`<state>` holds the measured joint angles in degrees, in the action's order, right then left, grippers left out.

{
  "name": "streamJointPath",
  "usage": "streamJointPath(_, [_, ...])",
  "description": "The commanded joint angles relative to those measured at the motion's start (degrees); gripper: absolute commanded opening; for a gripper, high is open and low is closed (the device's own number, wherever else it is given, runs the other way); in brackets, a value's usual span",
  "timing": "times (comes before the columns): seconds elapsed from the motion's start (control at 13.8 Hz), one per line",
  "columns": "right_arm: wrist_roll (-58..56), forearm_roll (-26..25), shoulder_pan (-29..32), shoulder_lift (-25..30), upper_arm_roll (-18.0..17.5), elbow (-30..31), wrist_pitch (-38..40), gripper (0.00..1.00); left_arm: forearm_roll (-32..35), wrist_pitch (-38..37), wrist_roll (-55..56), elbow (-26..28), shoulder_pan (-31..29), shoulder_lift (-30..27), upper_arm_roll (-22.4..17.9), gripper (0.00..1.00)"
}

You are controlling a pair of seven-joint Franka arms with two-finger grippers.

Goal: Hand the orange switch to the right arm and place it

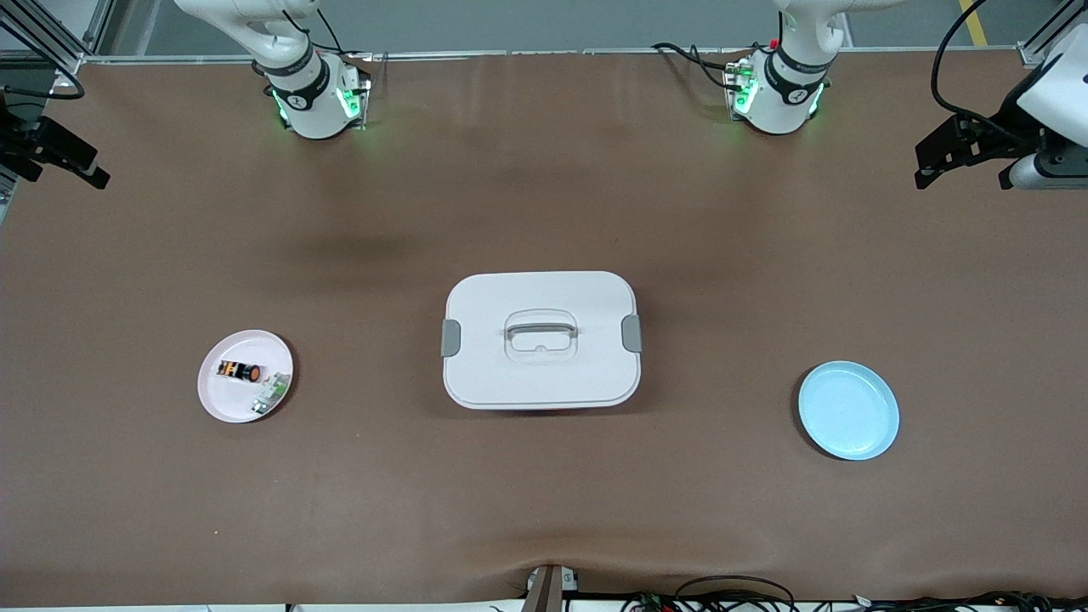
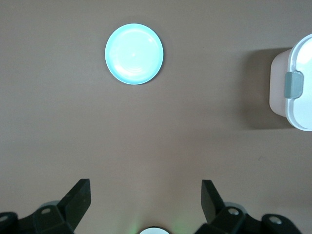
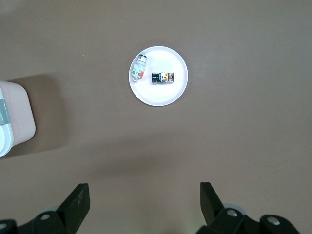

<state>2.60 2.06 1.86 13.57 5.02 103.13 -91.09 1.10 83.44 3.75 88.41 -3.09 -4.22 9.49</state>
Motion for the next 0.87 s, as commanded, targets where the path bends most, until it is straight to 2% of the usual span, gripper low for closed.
streamJointPath(0.0, [1.0,-0.7,0.2,1.5,-0.3,1.2,-0.5,1.00,-1.0,-0.7,-1.2,0.1,-0.4,-0.8,-0.1,1.00])
streamJointPath(0.8, [0.9,-0.7,0.9,1.1,-0.5,0.8,-0.7,1.00,-0.4,-0.7,0.1,-0.1,-0.3,-0.5,0.3,1.00])
